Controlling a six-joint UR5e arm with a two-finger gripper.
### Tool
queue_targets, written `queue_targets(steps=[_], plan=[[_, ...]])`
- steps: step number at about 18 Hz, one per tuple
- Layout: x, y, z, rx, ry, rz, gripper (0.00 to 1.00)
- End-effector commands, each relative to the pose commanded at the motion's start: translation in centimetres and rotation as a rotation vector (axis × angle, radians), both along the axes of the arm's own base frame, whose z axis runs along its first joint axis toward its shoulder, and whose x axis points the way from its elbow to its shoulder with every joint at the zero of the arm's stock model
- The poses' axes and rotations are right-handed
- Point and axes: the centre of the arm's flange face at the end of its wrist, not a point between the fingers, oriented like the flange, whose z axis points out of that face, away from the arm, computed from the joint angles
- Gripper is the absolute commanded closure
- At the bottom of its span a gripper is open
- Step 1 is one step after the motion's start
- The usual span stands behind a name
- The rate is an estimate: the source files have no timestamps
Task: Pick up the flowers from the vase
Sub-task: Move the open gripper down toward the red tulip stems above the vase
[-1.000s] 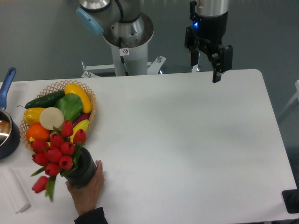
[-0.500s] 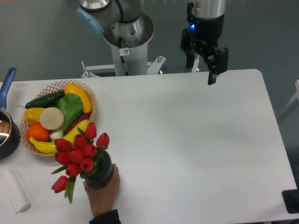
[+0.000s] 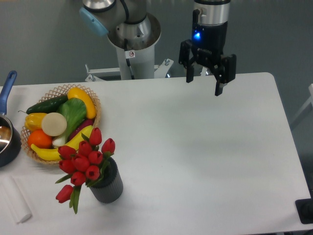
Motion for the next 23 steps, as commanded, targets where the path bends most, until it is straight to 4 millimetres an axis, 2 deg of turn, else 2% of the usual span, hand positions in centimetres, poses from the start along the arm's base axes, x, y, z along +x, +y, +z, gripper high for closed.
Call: queue_targets(steps=[3, 5, 9, 17, 23], plan=[[0.2, 1.0, -1.1, 0.085, -0.087, 0.002, 0.0], [1.1, 2.1, -2.3, 0.119, -0.133, -0.031, 0.0], [3.1, 2.9, -5.6, 0.124, -0.199, -0.066, 0.0], [4.8, 8.8, -10.2, 0.247, -0.307, -0.135, 0.0], [5.6, 10.6, -12.3, 0.28, -0.391, -0.18, 0.0]])
